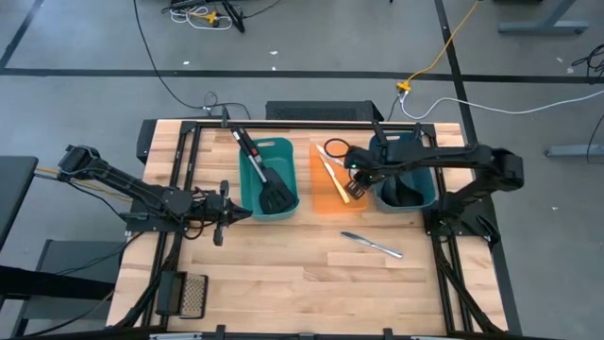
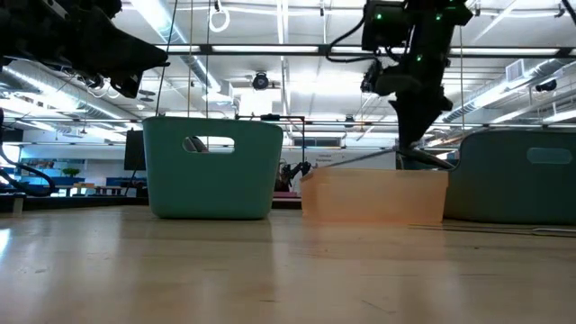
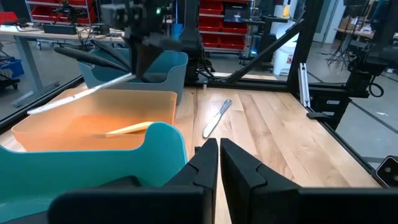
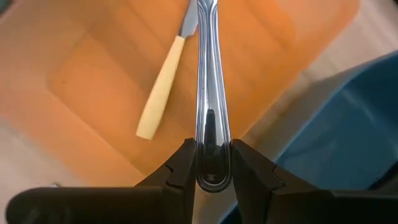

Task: Pick & Place Kitchen Items
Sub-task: Put the bottom silver knife into the orange bin

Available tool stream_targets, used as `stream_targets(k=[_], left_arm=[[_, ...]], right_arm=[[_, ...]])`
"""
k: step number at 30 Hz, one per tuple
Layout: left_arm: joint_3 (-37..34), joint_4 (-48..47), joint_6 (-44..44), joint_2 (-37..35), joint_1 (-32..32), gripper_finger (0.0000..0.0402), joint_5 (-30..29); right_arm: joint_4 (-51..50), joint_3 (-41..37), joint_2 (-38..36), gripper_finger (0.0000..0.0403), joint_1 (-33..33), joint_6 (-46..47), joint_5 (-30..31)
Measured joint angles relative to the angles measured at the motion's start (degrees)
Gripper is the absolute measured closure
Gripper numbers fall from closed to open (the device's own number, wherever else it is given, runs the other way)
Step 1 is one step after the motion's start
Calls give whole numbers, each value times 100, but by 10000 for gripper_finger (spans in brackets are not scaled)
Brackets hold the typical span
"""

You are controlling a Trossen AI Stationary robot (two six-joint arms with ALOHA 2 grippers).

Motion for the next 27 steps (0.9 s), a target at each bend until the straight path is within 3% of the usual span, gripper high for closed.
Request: stream_targets(k=[27], left_arm=[[4, 126, 103, 2, 0, 378, 6]], right_arm=[[953, 1, 2007, 316, -407, 223, -927]])
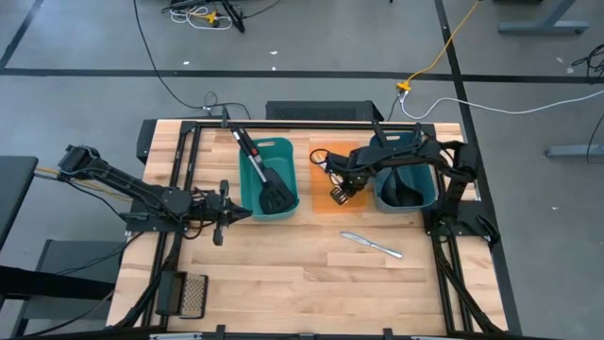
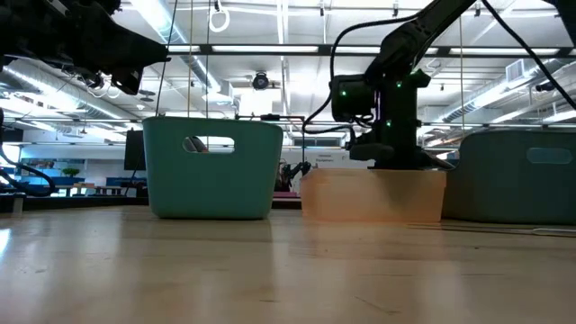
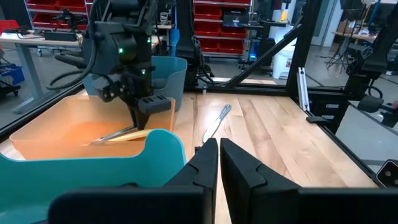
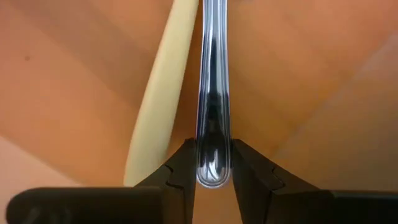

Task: Pick & Place Kitchen Items
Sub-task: Put the bottom silver knife into the orange bin, then put the silver knife into the orange bin

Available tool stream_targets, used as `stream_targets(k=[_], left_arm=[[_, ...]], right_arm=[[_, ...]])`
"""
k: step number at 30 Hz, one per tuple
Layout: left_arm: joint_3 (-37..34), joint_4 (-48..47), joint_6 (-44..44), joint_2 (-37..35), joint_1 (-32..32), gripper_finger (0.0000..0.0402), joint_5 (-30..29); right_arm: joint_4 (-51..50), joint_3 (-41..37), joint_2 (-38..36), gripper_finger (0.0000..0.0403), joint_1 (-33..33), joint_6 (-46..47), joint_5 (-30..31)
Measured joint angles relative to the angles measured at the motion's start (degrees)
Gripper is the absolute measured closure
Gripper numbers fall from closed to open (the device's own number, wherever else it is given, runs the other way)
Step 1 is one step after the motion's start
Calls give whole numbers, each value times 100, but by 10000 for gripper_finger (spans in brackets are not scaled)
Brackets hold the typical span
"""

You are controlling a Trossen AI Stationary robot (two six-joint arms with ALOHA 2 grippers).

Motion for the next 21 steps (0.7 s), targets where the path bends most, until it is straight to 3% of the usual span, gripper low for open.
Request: stream_targets(k=[4, 9, 13, 17, 21], left_arm=[[-2, 0, 1, 0, 0, 378, 1], [0, -2, -1, 0, 0, 378, 1], [0, -2, -1, 0, -1, 378, 1], [0, -3, 31, 0, 0, 378, 1], [0, -4, 41, -2, -2, 378, 1]], right_arm=[[56, 0, 45, 300, -4, -99, -9], [-109, 97, -63, 204, -4, -260, -7], [-449, 434, -167, 152, 3, -420, 70], [-726, 862, -437, 135, 165, -593, 630], [-849, 1219, -887, 152, 512, -923, 1416]])
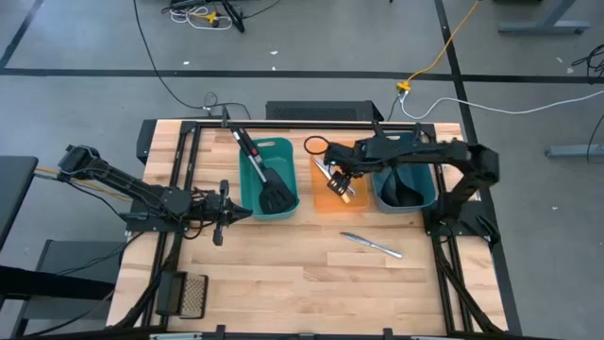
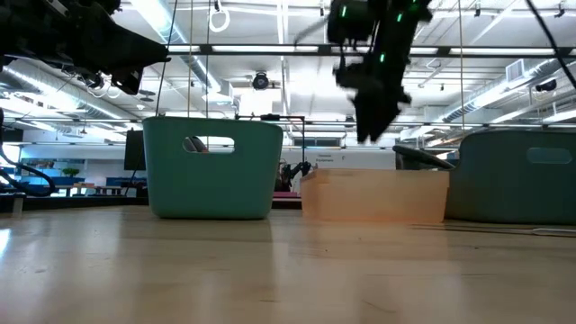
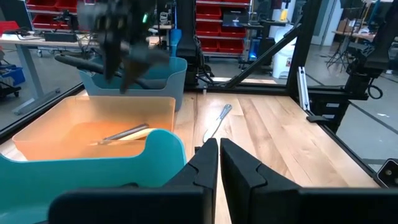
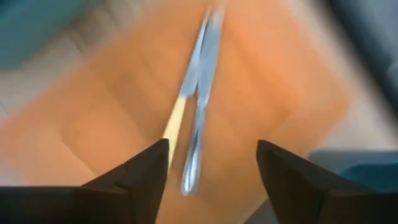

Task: Pick & Place Kitchen Items
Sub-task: Put the silver knife into the orange bin

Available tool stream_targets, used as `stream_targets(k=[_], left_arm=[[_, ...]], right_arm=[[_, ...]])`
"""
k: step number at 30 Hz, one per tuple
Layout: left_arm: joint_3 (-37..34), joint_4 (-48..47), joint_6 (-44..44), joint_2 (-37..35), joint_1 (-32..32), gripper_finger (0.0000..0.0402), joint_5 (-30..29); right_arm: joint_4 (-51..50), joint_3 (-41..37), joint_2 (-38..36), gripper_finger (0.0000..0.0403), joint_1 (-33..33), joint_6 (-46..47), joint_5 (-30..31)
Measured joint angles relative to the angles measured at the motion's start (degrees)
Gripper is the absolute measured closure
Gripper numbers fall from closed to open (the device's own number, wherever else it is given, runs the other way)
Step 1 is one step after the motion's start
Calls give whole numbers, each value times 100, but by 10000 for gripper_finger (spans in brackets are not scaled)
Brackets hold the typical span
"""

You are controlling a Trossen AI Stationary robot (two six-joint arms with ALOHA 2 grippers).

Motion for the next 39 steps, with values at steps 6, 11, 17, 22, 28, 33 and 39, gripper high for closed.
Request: stream_targets(k=[6, 11, 17, 22, 28, 33, 39], left_arm=[[0, 2, 9, 2, 0, 378, 0], [-1, 4, 190, 2, 1, 378, -2], [-1, 2, 222, 2, 0, 378, -3], [0, 4, 219, 2, 0, 378, -2], [0, 4, 211, 2, 0, 378, -4], [-2, 4, 186, 2, 0, 378, -4], [-2, 4, 181, 2, 2, 378, -4]], right_arm=[[467, 10, -963, 244, 680, -606, 486], [1872, -658, -1994, 342, 1307, -1503, 433], [3627, -1985, -3345, 390, 1861, -2119, 287], [4600, -3159, -4111, 397, 2214, -2122, 356], [4762, -4127, -4420, 398, 2584, -1548, 643], [4656, -4342, -4301, 398, 3101, -833, 694], [4181, -4123, -3960, 398, 3905, 14, 832]])
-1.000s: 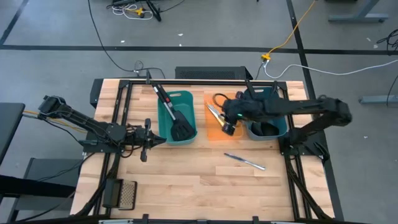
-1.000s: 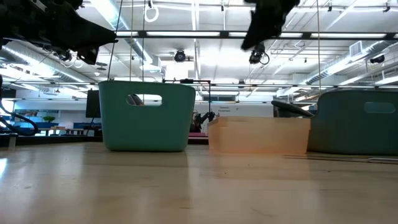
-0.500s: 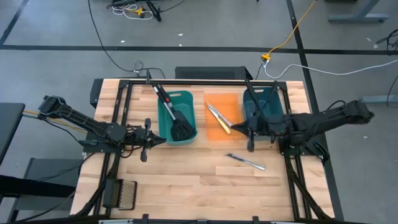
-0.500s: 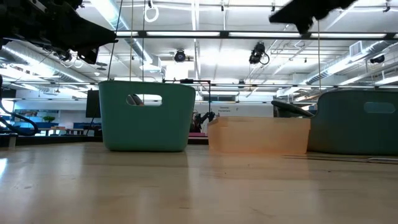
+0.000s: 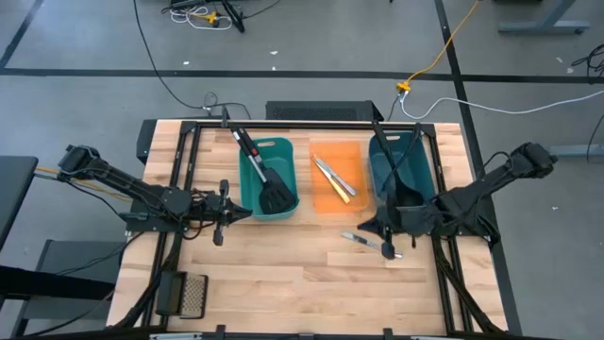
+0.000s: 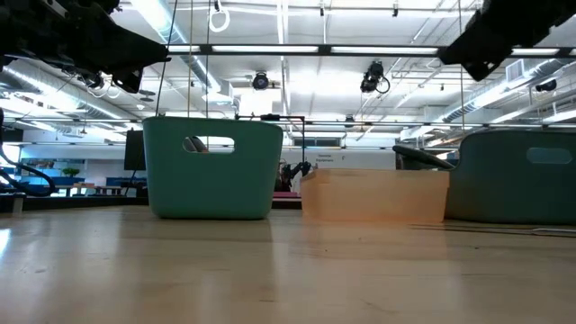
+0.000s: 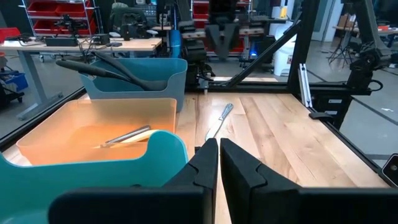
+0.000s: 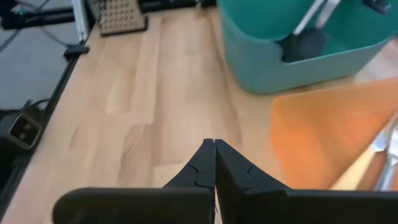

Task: Pick & Place Kitchen Items
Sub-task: Put the silver knife into the orange bin

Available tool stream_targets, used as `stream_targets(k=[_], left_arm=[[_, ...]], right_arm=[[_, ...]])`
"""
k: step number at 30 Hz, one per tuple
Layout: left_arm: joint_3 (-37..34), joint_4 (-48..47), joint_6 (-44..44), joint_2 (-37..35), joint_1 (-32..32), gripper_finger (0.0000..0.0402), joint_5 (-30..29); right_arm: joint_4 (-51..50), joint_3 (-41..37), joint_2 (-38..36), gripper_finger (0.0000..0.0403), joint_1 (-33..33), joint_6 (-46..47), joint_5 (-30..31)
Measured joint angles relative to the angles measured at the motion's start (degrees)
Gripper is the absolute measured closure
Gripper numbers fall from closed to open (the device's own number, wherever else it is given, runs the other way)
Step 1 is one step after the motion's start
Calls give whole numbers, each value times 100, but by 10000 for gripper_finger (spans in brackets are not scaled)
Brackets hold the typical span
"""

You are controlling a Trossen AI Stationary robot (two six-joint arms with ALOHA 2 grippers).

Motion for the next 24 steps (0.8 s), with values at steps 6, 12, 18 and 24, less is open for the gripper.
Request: stream_targets(k=[6, 12, 18, 24], left_arm=[[0, 2, 3, 0, 4, 378, 0], [0, 0, -26, 0, 4, 378, 0], [0, 2, -26, -2, 4, 378, -2], [0, 8, -27, 0, 4, 378, 0]], right_arm=[[-116, 222, 415, 398, 539, 242, 188], [-757, 468, 813, 398, 989, 767, 191], [-2599, 963, 1490, 395, 1179, 2288, -86], [-2871, 1096, 2186, 354, 1096, 3108, -772]])
